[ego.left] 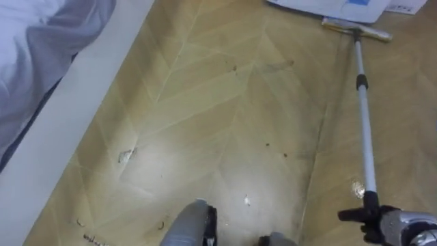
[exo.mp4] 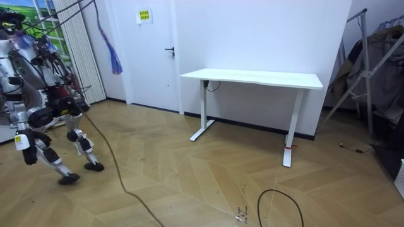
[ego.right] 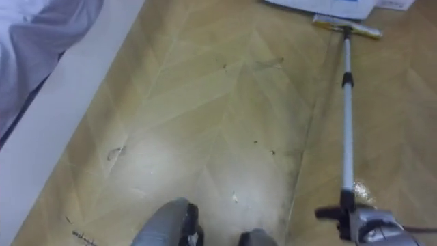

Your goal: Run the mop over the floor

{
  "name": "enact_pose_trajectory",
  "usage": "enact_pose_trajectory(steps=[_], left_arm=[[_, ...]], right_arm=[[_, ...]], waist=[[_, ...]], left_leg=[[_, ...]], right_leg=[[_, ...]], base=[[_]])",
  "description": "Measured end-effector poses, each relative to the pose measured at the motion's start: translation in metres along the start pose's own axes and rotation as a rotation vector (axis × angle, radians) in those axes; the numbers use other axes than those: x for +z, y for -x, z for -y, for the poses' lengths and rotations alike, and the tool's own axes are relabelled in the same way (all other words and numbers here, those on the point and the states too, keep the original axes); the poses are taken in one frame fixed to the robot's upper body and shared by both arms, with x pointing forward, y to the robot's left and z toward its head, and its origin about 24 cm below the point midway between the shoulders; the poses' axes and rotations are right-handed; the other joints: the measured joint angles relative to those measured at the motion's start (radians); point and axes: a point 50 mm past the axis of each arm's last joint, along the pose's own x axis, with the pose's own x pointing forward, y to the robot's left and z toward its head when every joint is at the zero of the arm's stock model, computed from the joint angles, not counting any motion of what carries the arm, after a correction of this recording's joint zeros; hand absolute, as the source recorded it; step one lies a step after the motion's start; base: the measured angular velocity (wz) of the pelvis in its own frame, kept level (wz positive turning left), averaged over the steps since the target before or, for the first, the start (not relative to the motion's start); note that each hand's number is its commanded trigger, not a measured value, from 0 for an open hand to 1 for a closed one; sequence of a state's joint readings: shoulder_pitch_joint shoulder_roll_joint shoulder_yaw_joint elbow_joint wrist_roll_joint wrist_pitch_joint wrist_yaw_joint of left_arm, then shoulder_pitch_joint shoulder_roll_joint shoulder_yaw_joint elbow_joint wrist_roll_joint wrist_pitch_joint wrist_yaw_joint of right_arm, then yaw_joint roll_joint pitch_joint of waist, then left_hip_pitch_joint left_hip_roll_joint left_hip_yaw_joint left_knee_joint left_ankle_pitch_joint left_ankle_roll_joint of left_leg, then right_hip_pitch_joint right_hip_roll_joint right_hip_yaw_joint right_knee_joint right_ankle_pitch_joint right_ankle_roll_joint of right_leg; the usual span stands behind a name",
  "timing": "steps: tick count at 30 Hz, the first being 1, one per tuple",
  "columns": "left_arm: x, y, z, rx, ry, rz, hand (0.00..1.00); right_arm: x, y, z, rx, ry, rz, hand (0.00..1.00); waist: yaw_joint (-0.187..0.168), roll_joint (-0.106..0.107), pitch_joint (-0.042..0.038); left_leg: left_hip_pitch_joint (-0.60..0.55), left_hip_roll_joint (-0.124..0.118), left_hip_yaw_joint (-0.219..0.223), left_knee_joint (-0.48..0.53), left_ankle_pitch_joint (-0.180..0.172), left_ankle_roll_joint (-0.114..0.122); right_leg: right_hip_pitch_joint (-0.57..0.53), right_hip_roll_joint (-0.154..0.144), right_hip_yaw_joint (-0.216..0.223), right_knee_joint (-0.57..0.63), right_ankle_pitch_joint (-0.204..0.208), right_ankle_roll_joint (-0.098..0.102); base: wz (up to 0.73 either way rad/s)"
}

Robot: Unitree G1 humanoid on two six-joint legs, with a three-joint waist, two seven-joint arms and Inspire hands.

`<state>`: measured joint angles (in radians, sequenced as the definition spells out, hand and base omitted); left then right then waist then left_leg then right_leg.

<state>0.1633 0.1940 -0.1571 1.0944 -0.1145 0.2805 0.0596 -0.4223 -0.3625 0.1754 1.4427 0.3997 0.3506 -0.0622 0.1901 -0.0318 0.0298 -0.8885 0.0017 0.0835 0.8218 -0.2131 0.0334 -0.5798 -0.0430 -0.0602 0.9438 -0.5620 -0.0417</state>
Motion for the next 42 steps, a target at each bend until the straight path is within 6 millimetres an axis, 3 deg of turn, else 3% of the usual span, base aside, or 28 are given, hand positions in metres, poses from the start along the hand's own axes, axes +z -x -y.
enact_pose_trajectory(steps=[1,3,4,6,7,9,11,14,15,16,17,19,24,25,28,32,35,37,39,42], left_arm=[[-0.003,0.000,0.001,-0.013,0.000,-0.007,0.00],[0.001,0.000,0.003,-0.029,-0.001,0.003,0.00],[0.005,0.000,0.004,-0.032,0.003,0.018,0.00],[0.014,0.000,0.005,-0.032,0.013,0.052,0.00],[0.020,0.001,0.005,-0.028,0.029,0.079,0.00],[0.030,0.002,0.004,-0.009,0.011,0.115,0.00],[0.033,0.002,0.005,0.007,-0.002,0.123,0.00],[0.029,0.001,0.006,0.018,-0.005,0.102,0.00],[0.026,0.001,0.007,0.015,-0.005,0.090,0.00],[0.024,0.001,0.009,0.012,-0.004,0.078,0.00],[0.023,0.001,0.011,0.009,-0.003,0.071,0.00],[0.019,0.001,0.017,0.002,-0.001,0.041,0.00],[0.019,0.000,0.010,0.035,0.046,0.027,0.00],[0.017,0.000,0.008,0.037,0.058,0.020,0.00],[0.014,-0.001,0.005,0.044,0.086,0.003,0.00],[-0.004,-0.001,0.006,0.034,0.090,-0.065,0.00],[-0.026,-0.001,0.005,0.033,0.151,-0.139,0.00],[-0.039,0.000,0.006,0.032,0.187,-0.183,0.00],[-0.048,0.001,0.006,0.031,0.195,-0.215,0.00],[-0.045,0.001,0.005,0.034,0.193,-0.210,0.00]], right_arm=[[-0.020,-0.005,0.003,0.002,-0.010,-0.037,1.00],[-0.052,-0.010,0.014,-0.013,-0.008,-0.103,1.00],[-0.069,-0.011,0.018,-0.025,0.005,-0.135,1.00],[-0.095,-0.013,0.024,-0.046,0.014,-0.187,1.00],[-0.113,-0.012,0.028,-0.068,0.018,-0.231,1.00],[-0.140,-0.010,0.030,-0.099,0.029,-0.292,1.00],[-0.156,-0.009,0.025,-0.105,0.043,-0.329,1.00],[-0.179,-0.005,0.013,-0.097,0.053,-0.379,1.00],[-0.183,-0.005,0.009,-0.092,0.048,-0.390,1.00],[-0.185,-0.004,0.005,-0.085,0.036,-0.399,1.00],[-0.187,-0.004,0.005,-0.082,0.031,-0.406,1.00],[-0.176,-0.005,0.001,-0.080,0.040,-0.407,1.00],[-0.129,-0.009,-0.014,-0.044,0.030,-0.327,1.00],[-0.125,-0.009,-0.016,-0.036,0.031,-0.325,1.00],[-0.137,-0.008,-0.019,0.004,0.026,-0.373,1.00],[-0.152,-0.007,-0.016,0.025,0.055,-0.393,1.00],[-0.173,-0.004,-0.010,0.026,0.083,-0.430,1.00],[-0.194,-0.001,-0.003,0.018,0.122,-0.481,1.00],[-0.205,0.002,0.000,0.014,0.142,-0.508,1.00],[-0.215,0.005,0.002,0.024,0.165,-0.531,1.00]], waist=[[-0.007,-0.004,-0.0064],[-0.021,-0.009,-0.0056],[-0.022,-0.007,-0.0064],[-0.042,0.010,-0.0140],[-0.064,0.028,-0.0199],[-0.079,0.048,-0.0181],[-0.081,0.067,-0.0222],[-0.111,0.078,-0.0264],[-0.115,0.075,-0.0256],[-0.116,0.072,-0.0229],[-0.115,0.073,-0.0229],[-0.098,0.069,-0.0217],[-0.099,0.046,-0.0058],[-0.098,0.041,-0.0055],[-0.096,0.030,0.0005],[-0.098,0.028,0.0006],[-0.105,0.021,-0.0070],[-0.120,0.022,-0.0246],[-0.132,0.021,-0.0272],[-0.134,0.014,-0.0287]], left_leg=[[0.026,-0.003,0.022,-0.001,0.000,0.040],[0.066,-0.024,0.060,0.005,-0.040,0.095],[0.094,-0.040,0.073,0.010,-0.065,0.113],[0.132,-0.068,0.072,0.006,-0.101,0.130],[0.155,-0.090,0.061,-0.002,-0.116,0.143],[0.188,-0.103,0.051,-0.022,-0.134,0.153],[0.213,-0.102,0.048,-0.065,-0.136,0.153],[0.272,-0.099,0.046,-0.126,-0.137,0.150],[0.300,-0.098,0.046,-0.152,-0.137,0.146],[0.335,-0.096,0.044,-0.175,-0.137,0.139],[0.354,-0.094,0.042,-0.188,-0.138,0.135],[0.431,-0.068,0.043,-0.259,-0.128,0.114],[0.583,-0.033,0.034,-0.348,-0.120,0.083],[0.607,-0.026,0.022,-0.348,-0.127,0.073],[0.657,-0.010,-0.007,-0.352,-0.136,0.056],[0.725,0.002,-0.009,-0.386,-0.137,0.044],[0.815,0.002,-0.019,-0.452,-0.125,0.032],[0.882,0.001,-0.026,-0.507,-0.114,0.028],[0.934,0.000,-0.033,-0.541,-0.106,0.025],[0.977,0.001,-0.030,-0.556,-0.102,0.018]], right_leg=[[0.039,-0.015,-0.003,-0.020,-0.020,0.020],[0.076,-0.051,0.005,-0.023,-0.034,0.044],[0.088,-0.064,0.011,0.005,-0.020,0.070],[0.093,-0.081,0.027,0.057,0.031,0.102],[0.088,-0.090,0.032,0.104,0.072,0.107],[0.061,-0.096,0.033,0.151,0.095,0.107],[-0.023,-0.088,0.027,0.147,0.095,0.105],[-0.112,-0.071,0.029,-0.023,0.125,0.080],[-0.107,-0.065,0.029,-0.144,0.173,0.074],[-0.091,-0.051,0.029,-0.234,0.259,0.071],[-0.072,-0.043,0.031,-0.255,0.299,0.071],[0.008,-0.013,0.016,-0.346,0.338,0.056],[0.171,0.014,-0.039,-0.452,0.359,0.030],[0.204,0.019,-0.061,-0.466,0.355,0.023],[0.282,0.033,-0.098,-0.500,0.347,0.009],[0.357,0.047,-0.099,-0.549,0.349,0.001],[0.444,0.053,-0.107,-0.605,0.347,-0.002],[0.503,0.057,-0.123,-0.645,0.347,-0.002],[0.550,0.058,-0.131,-0.664,0.343,-0.002],[0.585,0.063,-0.121,-0.671,0.336,-0.005]], base=[[0.23],[0.25],[0.09],[0.13],[0.38],[0.18],[-0.13],[-0.06],[-0.06],[0.00],[-0.18],[-0.35],[-0.07],[0.09],[0.26],[0.03],[0.08],[0.12],[0.15],[0.00]])
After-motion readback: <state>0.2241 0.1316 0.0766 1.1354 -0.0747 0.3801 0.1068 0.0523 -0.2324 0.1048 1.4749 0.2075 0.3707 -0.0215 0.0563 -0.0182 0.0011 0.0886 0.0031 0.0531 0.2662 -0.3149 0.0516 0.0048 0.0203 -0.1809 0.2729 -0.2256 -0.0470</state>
